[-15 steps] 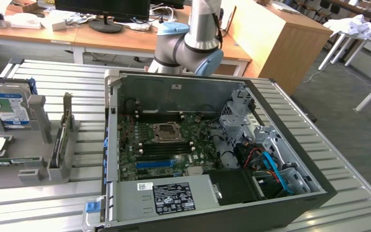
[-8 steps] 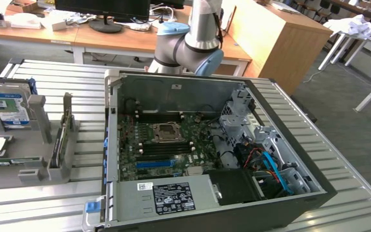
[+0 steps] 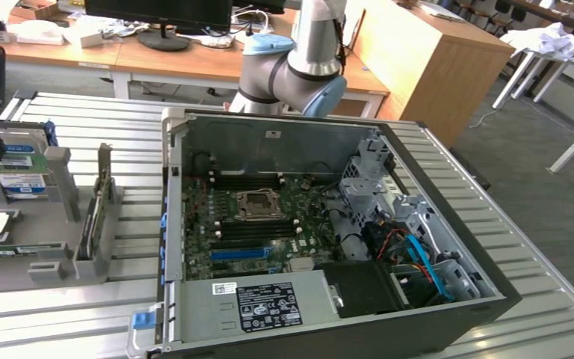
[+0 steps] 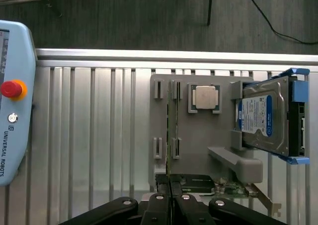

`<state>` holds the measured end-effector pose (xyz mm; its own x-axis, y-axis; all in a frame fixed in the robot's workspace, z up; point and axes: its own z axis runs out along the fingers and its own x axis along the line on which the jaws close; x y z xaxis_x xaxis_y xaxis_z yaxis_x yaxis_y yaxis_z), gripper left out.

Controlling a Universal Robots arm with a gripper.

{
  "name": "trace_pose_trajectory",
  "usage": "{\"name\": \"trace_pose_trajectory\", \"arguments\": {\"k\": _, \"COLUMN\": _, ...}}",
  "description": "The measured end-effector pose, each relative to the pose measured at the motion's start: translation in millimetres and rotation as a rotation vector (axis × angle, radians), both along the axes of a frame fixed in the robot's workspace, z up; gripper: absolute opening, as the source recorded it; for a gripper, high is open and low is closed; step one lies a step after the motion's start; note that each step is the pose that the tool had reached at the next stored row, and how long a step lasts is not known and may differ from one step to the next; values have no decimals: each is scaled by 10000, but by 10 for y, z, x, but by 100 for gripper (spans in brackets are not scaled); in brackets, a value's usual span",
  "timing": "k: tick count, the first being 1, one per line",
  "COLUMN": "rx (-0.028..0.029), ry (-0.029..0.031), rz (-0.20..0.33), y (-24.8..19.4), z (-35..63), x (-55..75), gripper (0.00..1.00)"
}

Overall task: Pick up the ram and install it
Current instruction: 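Pick up the ram and move it above insertion slot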

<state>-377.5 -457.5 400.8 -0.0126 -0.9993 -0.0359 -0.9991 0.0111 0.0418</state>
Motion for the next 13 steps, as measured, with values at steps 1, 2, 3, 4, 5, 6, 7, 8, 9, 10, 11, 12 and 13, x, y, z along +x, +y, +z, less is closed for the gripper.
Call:
{"name": "trace_pose_trajectory", "arguments": {"k": 1, "rx": 0, "ry": 0, "rz": 0, "y": 0, "z": 0, "x": 21, "gripper": 12}}
{"name": "trace_pose_trajectory", "arguments": {"k": 2, "rx": 0, "ry": -1, "rz": 0, "y": 0, "z": 0, "x": 41, "gripper": 12}}
{"name": "trace_pose_trajectory", "arguments": {"k": 3, "rx": 1, "ry": -1, "rz": 0, "y": 0, "z": -1, "x": 63, "gripper": 12}}
{"name": "trace_pose_trajectory", "arguments": {"k": 4, "rx": 1, "ry": 0, "rz": 1, "y": 0, "z": -1, "x": 84, "gripper": 12}}
{"name": "trace_pose_trajectory", "arguments": {"k": 5, "rx": 1, "ry": -1, "rz": 1, "y": 0, "z": -1, "x": 105, "gripper": 12}}
{"name": "trace_pose_trajectory", "arguments": {"k": 6, "rx": 0, "ry": 0, "rz": 1, "y": 0, "z": 0, "x": 125, "gripper": 12}}
{"name": "trace_pose_trajectory", "arguments": {"k": 7, "rx": 0, "ry": 0, "rz": 1, "y": 0, "z": 0, "x": 146, "gripper": 12}}
{"name": "trace_pose_trajectory", "arguments": {"k": 8, "rx": 0, "ry": 1, "rz": 1, "y": 0, "z": 0, "x": 165, "gripper": 12}}
{"name": "trace_pose_trajectory", "arguments": {"k": 9, "rx": 0, "ry": 0, "rz": 0, "y": 0, "z": 0, "x": 187, "gripper": 12}}
{"name": "trace_pose_trajectory", "arguments": {"k": 10, "rx": 0, "ry": 0, "rz": 0, "y": 0, "z": 0, "x": 208, "gripper": 12}}
{"name": "trace_pose_trajectory", "arguments": {"k": 11, "rx": 1, "ry": -1, "rz": 0, "y": 0, "z": -1, "x": 229, "gripper": 12}}
{"name": "trace_pose_trajectory", "arguments": {"k": 12, "rx": 0, "ry": -1, "rz": 0, "y": 0, "z": 0, "x": 250, "gripper": 12}}
{"name": "trace_pose_trajectory", "arguments": {"k": 13, "rx": 1, "ry": -1, "rz": 0, "y": 0, "z": -1, "x": 272, "gripper": 12}}
